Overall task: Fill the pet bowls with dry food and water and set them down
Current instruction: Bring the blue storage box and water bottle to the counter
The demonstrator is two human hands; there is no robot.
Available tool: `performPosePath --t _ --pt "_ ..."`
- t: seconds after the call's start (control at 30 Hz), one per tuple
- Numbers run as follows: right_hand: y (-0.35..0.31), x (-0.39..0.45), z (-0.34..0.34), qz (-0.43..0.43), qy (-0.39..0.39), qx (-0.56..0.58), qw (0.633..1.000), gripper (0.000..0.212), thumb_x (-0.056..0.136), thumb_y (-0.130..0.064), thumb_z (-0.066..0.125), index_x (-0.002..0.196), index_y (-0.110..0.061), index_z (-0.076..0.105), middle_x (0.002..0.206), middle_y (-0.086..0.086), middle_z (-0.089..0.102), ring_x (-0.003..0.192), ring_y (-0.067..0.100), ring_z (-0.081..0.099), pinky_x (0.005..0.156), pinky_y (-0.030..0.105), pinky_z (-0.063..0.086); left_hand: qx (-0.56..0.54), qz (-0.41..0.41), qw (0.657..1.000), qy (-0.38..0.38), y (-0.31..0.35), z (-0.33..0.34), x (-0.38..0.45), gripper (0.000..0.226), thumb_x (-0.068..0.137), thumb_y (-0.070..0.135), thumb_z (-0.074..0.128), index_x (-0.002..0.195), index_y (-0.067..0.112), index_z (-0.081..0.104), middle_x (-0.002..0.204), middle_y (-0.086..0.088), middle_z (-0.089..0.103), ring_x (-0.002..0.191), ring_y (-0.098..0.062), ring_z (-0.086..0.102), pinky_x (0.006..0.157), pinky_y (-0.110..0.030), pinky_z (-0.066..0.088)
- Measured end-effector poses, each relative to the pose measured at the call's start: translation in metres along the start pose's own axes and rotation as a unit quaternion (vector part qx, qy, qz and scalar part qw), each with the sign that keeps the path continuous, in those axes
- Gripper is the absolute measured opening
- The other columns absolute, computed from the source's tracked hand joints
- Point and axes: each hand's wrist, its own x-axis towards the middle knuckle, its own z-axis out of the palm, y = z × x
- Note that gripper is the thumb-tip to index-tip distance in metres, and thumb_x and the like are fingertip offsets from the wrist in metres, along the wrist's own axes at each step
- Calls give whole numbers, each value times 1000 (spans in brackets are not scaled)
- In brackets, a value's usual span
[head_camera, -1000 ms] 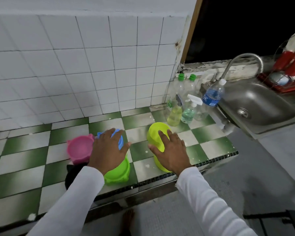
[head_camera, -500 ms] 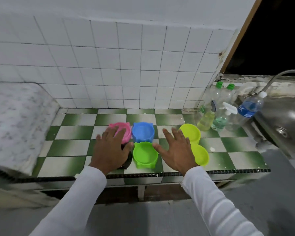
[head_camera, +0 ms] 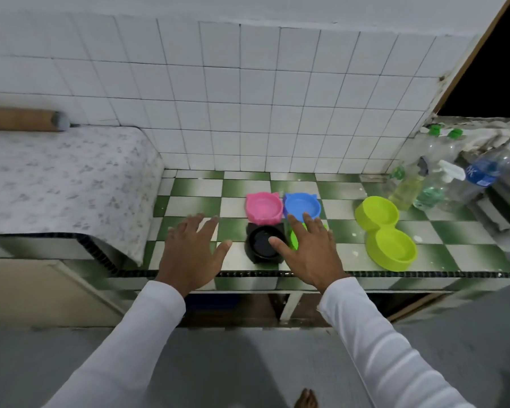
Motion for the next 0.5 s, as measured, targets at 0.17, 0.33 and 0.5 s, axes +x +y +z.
performPosePath --t 0.17,0.33,0.5 --pt "-55 -28 27 5 0 9 1000 81 90 -79 39 157 -35 28 168 6 19 155 33 13 123 57 14 7 -17 1000 -17 -53 -13 -30 67 99 63 45 155 28 39 164 -7 34 152 -32 27 120 -62 26" --pt "-84 -47 45 3 -11 7 1000 81 90 -79 38 158 -36 26 169 4 17 155 31 11 123 56 11 6 -20 999 -26 -84 -20 -53 71 95 67 37 154 28 40 163 -8 36 150 -33 30 119 -61 28" --pt "-95 -57 58 -13 -24 -1 1000 82 90 -80 36 158 -35 26 169 5 17 155 31 10 124 54 11 8 -30 999 -30 -97 -18 -70 66 99 64 42 154 28 39 163 -7 36 151 -33 31 119 -62 28"
